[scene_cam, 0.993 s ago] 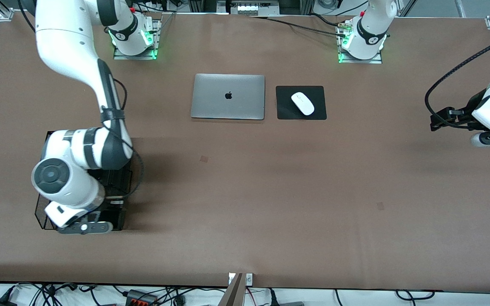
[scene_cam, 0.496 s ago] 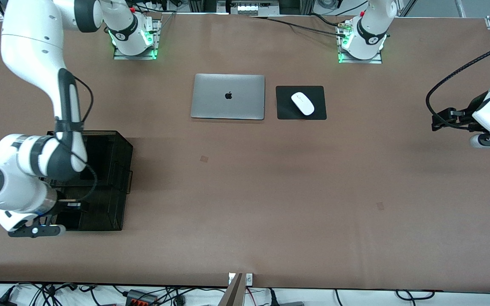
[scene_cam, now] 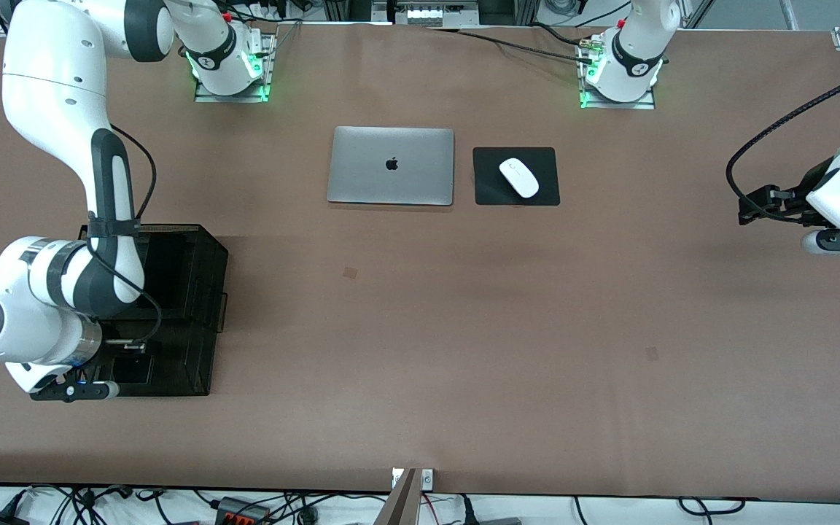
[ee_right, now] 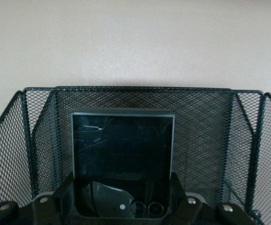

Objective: Place phones with both arms
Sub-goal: 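Lower the flip phone into the basket and open the right gripper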

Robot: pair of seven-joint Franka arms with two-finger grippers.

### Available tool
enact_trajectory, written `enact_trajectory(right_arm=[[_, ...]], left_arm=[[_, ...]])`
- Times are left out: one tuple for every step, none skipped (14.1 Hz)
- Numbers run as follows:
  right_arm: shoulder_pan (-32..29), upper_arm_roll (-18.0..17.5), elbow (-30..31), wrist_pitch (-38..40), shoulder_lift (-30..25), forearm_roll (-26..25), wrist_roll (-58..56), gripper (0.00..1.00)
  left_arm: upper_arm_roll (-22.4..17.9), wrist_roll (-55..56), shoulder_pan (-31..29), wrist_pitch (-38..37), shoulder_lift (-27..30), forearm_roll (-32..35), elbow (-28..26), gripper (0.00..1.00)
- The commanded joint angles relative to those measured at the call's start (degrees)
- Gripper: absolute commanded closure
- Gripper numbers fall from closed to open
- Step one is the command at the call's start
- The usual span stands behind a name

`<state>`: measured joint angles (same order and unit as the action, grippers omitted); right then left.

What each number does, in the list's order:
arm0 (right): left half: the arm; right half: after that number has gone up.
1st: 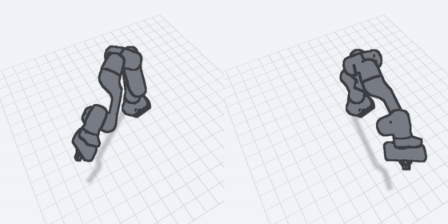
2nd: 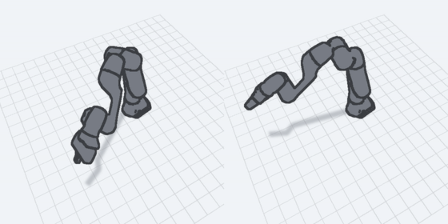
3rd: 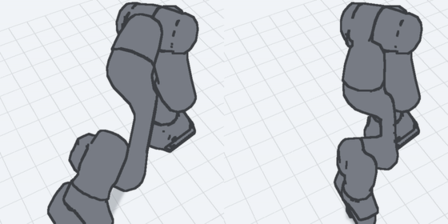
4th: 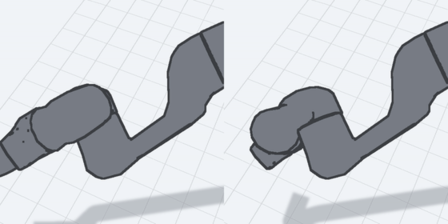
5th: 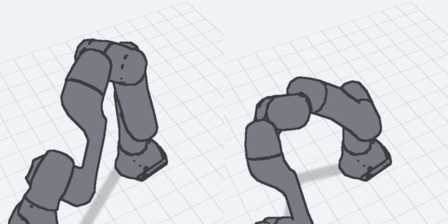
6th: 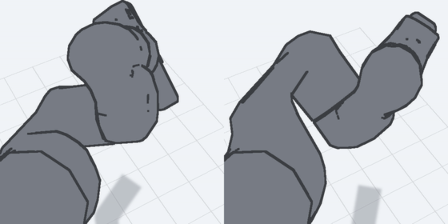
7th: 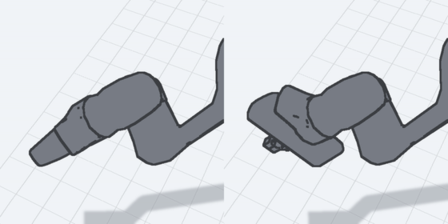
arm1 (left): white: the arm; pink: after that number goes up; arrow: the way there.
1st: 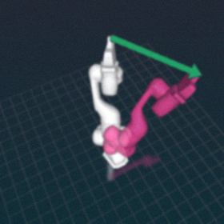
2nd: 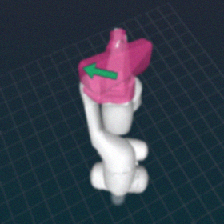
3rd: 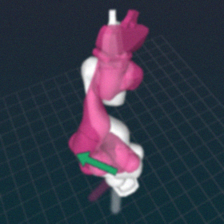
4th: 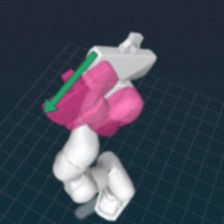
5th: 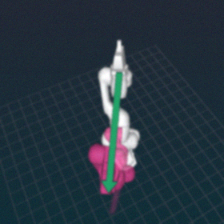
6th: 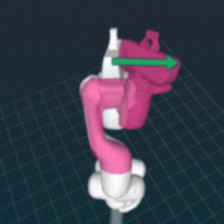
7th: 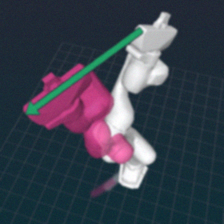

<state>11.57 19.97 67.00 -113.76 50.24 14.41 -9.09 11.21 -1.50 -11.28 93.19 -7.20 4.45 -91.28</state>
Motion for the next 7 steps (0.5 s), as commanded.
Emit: enact_trajectory(right_arm=[[0.3, -0.3, 2.8, 0.4, -0.8, 1.1, -2.3, 0.71], [0.2, -0.3, 3.6, 0.3, -0.8, 1.1, -3.0, 0.71], [0.1, -0.3, 3.8, 0.3, -0.7, 1.1, -3.6, 0.69], [0.1, -0.3, 4.0, 0.3, -0.7, 1.1, -3.6, 0.66], [0.1, -0.3, 4.1, 0.0, -0.7, 1.1, -2.8, 0.49], [0.3, -0.3, 4.1, -0.3, -0.6, 1.1, -2.6, 0.09], [0.3, -0.2, 3.9, -0.3, -0.8, 1.0, -2.7, 0.00]], left_arm=[[-2.1, -1.5, 1.4, 0.2, 1.0, -0.7, -0.6, 0.00], [-2.7, -1.6, 2.3, 0.3, 1.0, -0.8, -0.6, 0.00], [-3.6, -1.7, 2.7, 0.5, 1.0, -0.9, -0.6, 0.00], [-3.9, -1.8, 2.9, 0.5, 1.0, -2.6, -0.5, 0.00], [-4.3, -1.8, 2.9, 0.5, 1.0, -4.3, -0.6, 0.00], [-4.9, -2.3, 2.9, 0.8, 1.0, -6.2, -0.6, 0.00], [-4.9, -3.4, 2.8, 1.1, 1.0, -7.3, -0.6, 0.00]])
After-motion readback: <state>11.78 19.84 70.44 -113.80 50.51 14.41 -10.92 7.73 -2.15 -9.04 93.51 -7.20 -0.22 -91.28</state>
